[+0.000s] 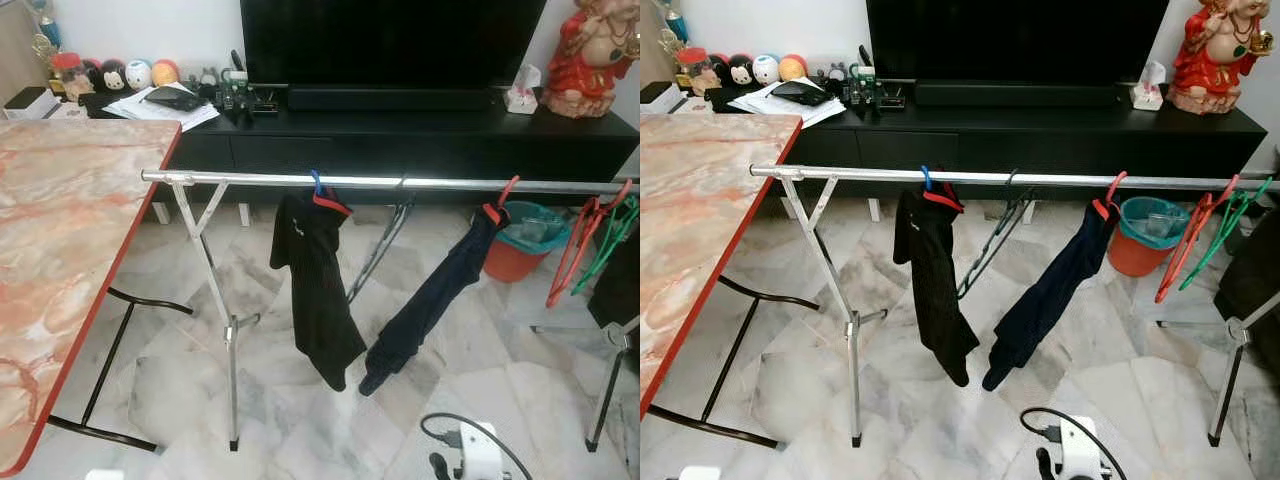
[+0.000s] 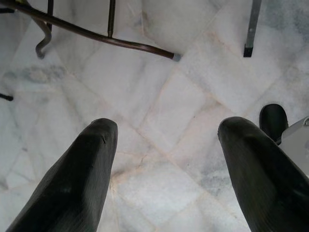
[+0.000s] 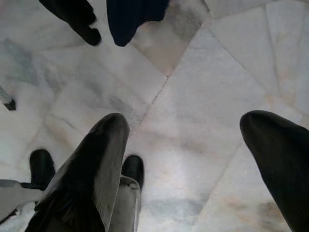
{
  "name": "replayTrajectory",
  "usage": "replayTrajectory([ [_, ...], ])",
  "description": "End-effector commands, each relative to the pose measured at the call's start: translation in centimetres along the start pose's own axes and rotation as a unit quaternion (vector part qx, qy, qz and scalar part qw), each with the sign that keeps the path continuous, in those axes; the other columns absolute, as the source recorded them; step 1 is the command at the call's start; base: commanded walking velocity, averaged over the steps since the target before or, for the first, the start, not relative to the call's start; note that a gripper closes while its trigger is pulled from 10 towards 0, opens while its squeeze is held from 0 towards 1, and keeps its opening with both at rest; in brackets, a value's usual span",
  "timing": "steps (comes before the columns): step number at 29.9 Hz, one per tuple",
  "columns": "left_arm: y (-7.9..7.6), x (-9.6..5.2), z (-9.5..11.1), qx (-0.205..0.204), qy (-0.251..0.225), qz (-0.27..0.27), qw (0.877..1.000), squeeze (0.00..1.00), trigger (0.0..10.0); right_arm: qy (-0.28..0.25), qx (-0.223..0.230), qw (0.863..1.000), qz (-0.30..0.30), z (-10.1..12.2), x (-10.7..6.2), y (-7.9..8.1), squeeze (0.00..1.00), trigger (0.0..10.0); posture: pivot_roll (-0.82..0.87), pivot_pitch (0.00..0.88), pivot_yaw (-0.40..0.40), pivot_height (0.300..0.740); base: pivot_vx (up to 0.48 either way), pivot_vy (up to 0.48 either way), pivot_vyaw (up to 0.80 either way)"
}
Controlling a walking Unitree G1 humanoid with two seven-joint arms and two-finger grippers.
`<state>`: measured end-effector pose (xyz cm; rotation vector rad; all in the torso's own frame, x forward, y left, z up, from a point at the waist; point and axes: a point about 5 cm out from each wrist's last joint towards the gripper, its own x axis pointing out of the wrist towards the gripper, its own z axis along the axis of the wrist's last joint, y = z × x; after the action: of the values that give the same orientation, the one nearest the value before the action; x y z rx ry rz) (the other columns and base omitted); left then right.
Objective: Hang hanger
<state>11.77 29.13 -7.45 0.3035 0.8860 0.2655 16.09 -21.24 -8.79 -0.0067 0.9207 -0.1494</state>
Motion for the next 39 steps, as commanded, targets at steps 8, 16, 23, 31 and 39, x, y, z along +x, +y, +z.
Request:
replayTrajectory([
  [8,-2.2,0.9,2.7,0.018,-0.031,-0.053,0.998,0.0,10.0,0.002,0.02,0.999,-0.026,-2.3,-1.0,-2.1,0.0,10.0,-0.02,0.0,0.0,0.74,0.0,0.0,0.0],
  [16,-2.4,0.6,2.0,0.026,-0.025,-0.073,0.997,0.0,10.0,0.035,0.037,0.998,-0.022,-5.7,-2.3,-1.3,0.0,10.0,-0.02,0.0,0.016,0.74,0.0,0.0,0.0],
  [23,-1.8,-0.5,-0.8,0.037,-0.001,-0.081,0.996,0.0,10.0,0.061,0.036,0.997,-0.021,-8.6,-3.7,-1.5,0.0,10.0,-0.02,0.0,0.03,0.74,0.0,0.0,0.0],
  [31,-1.2,-2.8,-4.8,0.047,0.028,-0.094,0.994,0.0,10.0,0.092,0.032,0.995,-0.029,-12.6,-6.4,-2.8,0.0,10.0,-0.01,0.0,0.036,0.74,0.0,0.0,0.0],
  [39,-0.9,-3.9,-6.1,0.048,0.026,-0.103,0.993,0.0,10.0,0.106,0.031,0.993,-0.029,-14.5,-8.1,-3.5,0.0,10.0,-0.01,0.016,0.034,0.74,0.0,0.0,0.0],
])
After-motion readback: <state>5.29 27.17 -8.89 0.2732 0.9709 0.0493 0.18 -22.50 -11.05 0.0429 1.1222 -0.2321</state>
